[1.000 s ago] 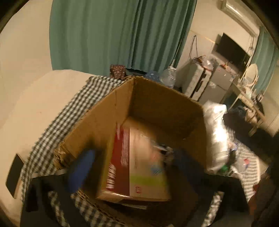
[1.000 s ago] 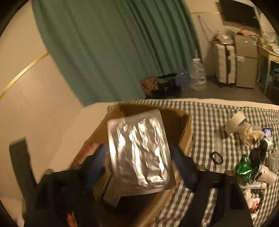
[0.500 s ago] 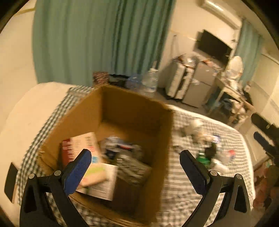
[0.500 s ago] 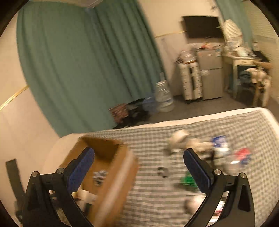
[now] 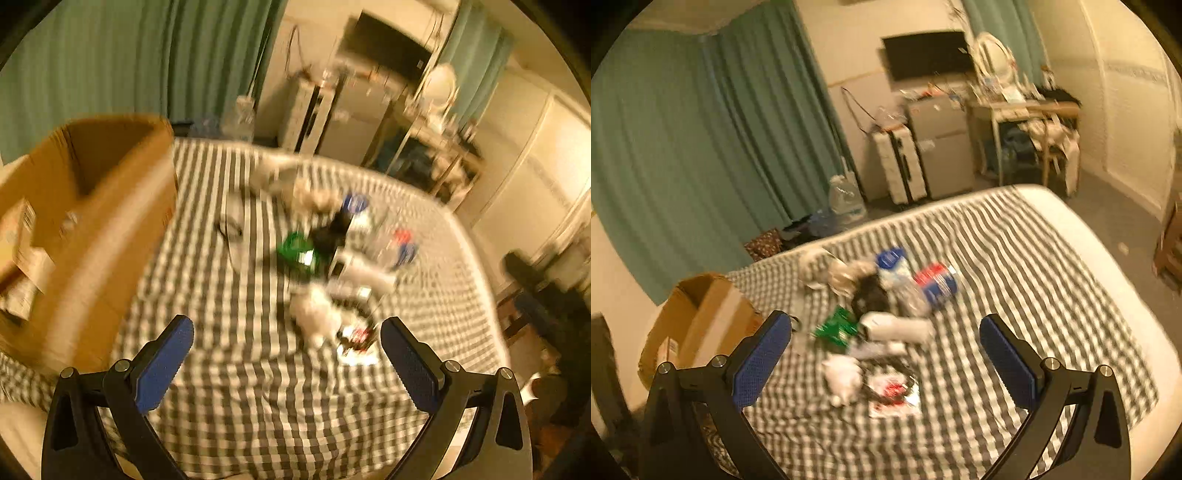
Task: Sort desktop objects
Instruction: 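Return both tools to the items on the bedspread, then grasp the white figurine with left tool while right tool grasps white spray bottle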
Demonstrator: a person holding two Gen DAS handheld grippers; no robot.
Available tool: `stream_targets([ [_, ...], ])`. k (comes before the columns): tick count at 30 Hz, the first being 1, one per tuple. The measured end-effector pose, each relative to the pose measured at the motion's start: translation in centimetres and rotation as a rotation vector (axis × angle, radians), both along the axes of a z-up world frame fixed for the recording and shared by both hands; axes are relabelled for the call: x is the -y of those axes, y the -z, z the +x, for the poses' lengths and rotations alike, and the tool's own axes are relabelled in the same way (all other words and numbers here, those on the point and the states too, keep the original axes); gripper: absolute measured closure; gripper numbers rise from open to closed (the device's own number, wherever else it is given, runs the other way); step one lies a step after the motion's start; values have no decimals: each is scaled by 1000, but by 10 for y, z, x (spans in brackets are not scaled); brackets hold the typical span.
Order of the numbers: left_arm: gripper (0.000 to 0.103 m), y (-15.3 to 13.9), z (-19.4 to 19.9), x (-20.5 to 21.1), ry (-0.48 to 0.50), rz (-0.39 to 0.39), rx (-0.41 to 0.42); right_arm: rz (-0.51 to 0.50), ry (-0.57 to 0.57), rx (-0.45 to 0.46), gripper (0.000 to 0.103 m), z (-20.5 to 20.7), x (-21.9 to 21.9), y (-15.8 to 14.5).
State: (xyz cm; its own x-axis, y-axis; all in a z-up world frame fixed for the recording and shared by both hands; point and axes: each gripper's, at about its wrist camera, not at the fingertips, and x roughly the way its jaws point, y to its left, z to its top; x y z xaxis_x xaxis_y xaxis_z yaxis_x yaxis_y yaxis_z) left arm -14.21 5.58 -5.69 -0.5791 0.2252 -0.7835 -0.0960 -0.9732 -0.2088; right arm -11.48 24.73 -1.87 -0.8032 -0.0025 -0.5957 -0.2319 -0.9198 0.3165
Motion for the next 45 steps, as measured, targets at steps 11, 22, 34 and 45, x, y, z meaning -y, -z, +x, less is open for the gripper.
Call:
stream_targets([
  [11,1,84,-45,-45,-22,-64,93,-59,-72,85,1,-48,-18,78],
  [22,50,90,-67,-34,48,-39,69,102,-245,125,1,-105,10,105],
  [34,66,68,-71,3,73,11,28,22,-416,246,45,-144,13,145],
  [45,30,92,-71,-8,97,-5,143,178,-489,340,53,-130,67,147],
])
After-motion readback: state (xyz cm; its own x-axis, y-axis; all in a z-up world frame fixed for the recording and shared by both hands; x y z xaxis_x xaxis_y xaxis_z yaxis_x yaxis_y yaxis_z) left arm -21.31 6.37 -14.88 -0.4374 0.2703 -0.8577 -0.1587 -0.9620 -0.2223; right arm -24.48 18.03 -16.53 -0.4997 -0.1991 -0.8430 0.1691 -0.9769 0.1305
